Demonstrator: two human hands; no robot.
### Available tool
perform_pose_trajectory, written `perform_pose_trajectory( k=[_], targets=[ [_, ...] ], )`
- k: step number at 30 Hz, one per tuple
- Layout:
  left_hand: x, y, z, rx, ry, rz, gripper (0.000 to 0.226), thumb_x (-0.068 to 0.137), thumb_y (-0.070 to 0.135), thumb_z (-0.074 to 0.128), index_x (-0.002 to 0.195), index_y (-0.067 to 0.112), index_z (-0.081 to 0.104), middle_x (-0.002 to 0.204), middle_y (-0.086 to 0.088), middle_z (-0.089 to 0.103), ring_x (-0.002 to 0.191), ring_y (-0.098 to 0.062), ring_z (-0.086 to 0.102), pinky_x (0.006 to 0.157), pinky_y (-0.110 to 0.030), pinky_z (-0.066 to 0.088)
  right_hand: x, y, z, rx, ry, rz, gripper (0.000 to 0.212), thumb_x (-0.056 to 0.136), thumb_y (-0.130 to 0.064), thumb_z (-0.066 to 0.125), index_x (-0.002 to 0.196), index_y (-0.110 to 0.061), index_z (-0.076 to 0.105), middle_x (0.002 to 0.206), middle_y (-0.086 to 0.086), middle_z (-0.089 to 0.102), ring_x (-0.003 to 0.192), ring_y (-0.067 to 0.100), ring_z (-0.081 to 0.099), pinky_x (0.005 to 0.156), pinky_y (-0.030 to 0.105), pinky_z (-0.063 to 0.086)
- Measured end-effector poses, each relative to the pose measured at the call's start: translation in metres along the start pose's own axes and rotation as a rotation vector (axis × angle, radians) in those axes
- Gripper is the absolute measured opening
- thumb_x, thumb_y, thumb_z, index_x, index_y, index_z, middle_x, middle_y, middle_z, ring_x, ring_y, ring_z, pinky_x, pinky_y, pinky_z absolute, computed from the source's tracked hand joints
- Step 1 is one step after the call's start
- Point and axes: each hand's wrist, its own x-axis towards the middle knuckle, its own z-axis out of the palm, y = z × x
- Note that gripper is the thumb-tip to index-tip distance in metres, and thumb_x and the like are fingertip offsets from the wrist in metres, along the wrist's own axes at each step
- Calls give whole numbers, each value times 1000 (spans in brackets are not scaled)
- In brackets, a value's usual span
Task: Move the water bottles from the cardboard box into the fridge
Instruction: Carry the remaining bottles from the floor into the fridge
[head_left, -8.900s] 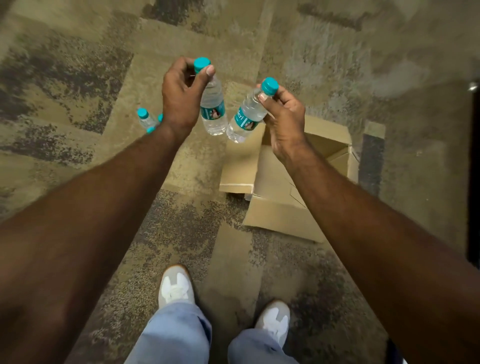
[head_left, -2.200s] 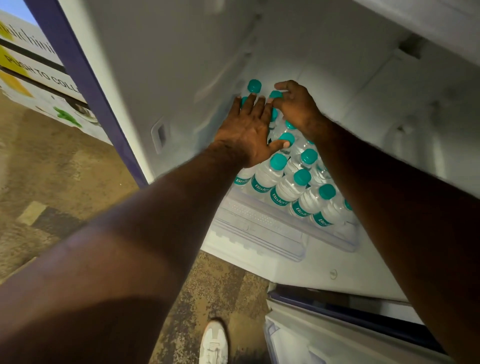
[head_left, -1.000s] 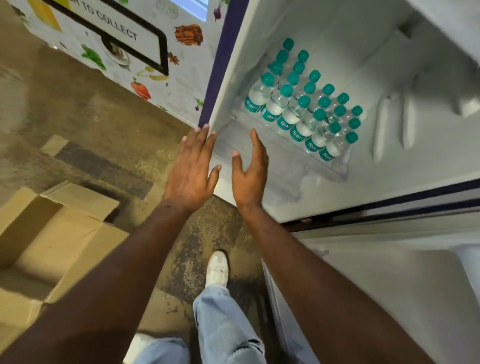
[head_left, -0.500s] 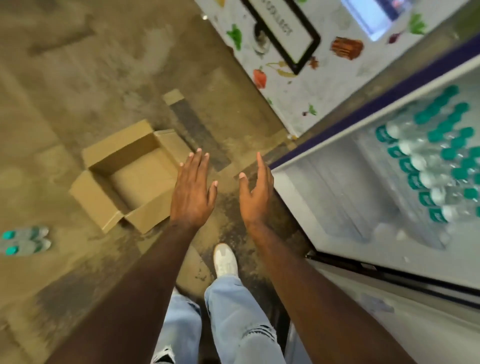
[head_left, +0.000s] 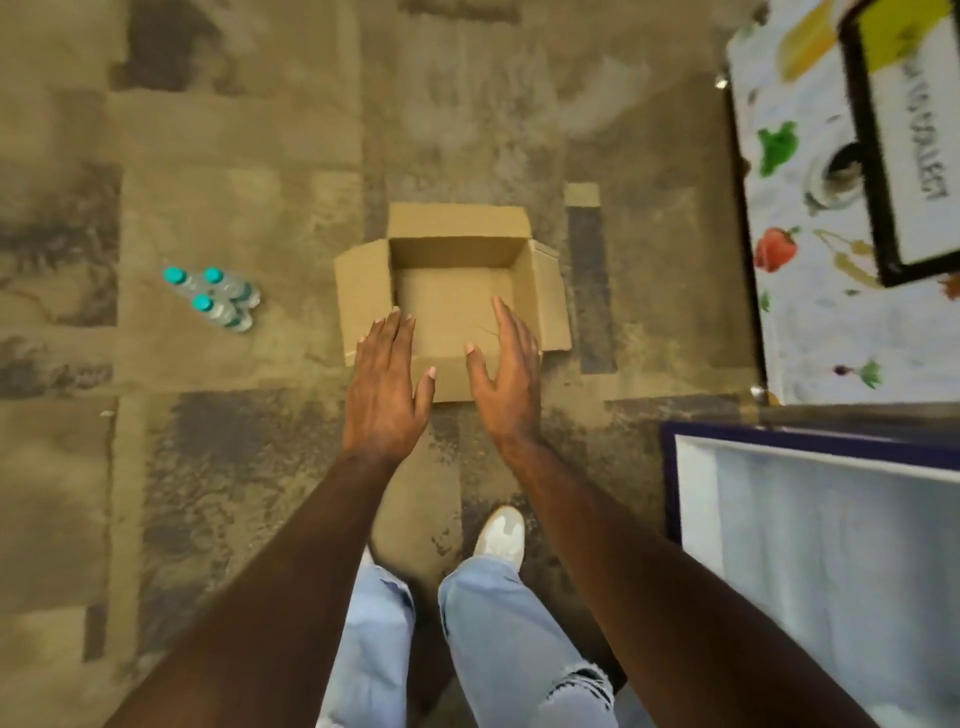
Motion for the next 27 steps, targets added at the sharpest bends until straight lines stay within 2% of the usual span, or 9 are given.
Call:
perform_pose_trajectory(
  k=[5, 10, 15, 21, 27],
  targets=[
    [-10, -56, 5, -21, 60, -91, 61, 104, 35, 43, 156, 7, 29, 164, -14, 27, 154, -26, 20, 127, -43, 12, 11, -17, 60, -10, -165, -108, 61, 97, -25, 56, 154, -16, 36, 154, 1, 43, 142, 15, 35, 118, 38, 31],
    [-10, -117, 14, -41, 116, -202, 65, 102, 40, 38, 156, 6, 29, 164, -13, 27, 154, -25, 20, 127, -42, 13, 18, -24, 121, -22, -291, -222, 62, 98, -25, 57, 154, -18, 35, 155, -1, 42, 142, 14, 34, 116, 31, 27],
    [3, -177, 25, -67, 214, -260, 64, 103, 38, 42, 157, 8, 27, 165, -12, 25, 155, -24, 18, 127, -38, 9, 28, -26, 182, 9, -357, -308, 62, 97, -22, 59, 154, -16, 36, 152, 0, 45, 140, 13, 36, 116, 28, 28],
    [34, -245, 39, -147, 358, -390, 63, 104, 33, 45, 158, 8, 25, 166, -12, 24, 154, -23, 18, 127, -39, 12, 55, -15, 262, -28, -416, -383, 62, 96, -24, 58, 154, -18, 35, 152, 1, 45, 139, 15, 38, 116, 42, 34],
    [82, -315, 41, -270, 476, -555, 66, 103, 35, 49, 157, 5, 26, 163, -13, 29, 152, -27, 24, 124, -45, 21, 97, -32, 343, -32, -470, -446, 53, 97, -26, 58, 148, -20, 45, 144, 2, 52, 132, 20, 45, 112, 35, 37]
  ],
)
